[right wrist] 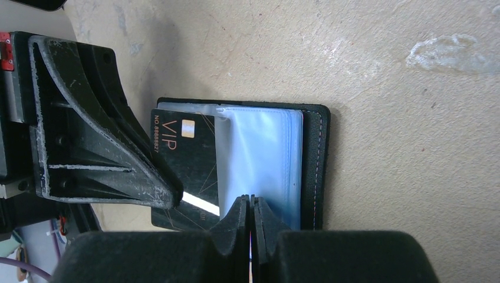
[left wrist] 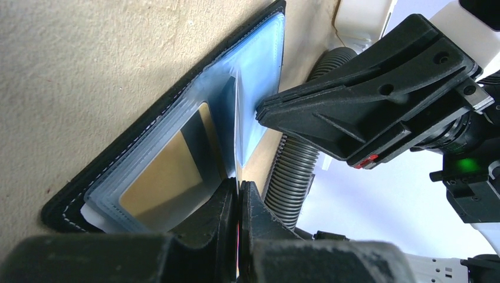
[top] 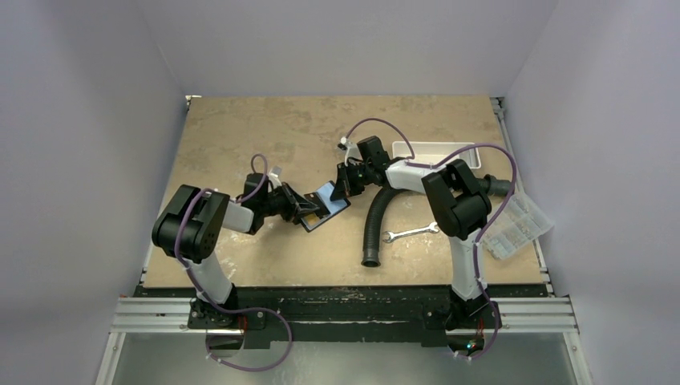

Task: Put the credit cards into the card holder
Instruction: Insert the credit card into the card holder.

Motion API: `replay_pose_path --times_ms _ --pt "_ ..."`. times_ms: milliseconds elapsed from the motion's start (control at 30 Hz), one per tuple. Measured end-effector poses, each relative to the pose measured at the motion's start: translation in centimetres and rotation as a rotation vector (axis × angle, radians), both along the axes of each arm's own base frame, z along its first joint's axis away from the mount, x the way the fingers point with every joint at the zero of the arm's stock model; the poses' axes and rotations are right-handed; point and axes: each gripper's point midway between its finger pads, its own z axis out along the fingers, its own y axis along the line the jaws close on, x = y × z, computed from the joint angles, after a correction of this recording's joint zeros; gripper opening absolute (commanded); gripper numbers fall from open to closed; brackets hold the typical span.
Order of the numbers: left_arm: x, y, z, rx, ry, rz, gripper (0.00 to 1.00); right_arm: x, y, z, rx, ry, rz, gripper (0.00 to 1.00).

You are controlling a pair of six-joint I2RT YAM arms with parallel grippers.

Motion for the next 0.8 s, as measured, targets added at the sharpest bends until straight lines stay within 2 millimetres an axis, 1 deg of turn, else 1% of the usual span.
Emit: replay_pose_path --times_ms 400,767,800 --pt "0.2 -0.3 -0.2 -0.029 -0.016 0.012 0.00 0.0 0.0 0.0 0.001 0.000 0.001 0.00" --pt "0.5 -1.3 -0.6 -0.037 -0.044 0.015 0.00 0.1 -0.1 0.0 0.001 0.004 -0.002 0.00" --pt "0.6 -1.4 -0.6 -0.037 -0.046 0.016 0.02 0.1 -0.3 0.0 0.002 0.006 -0.004 0.00"
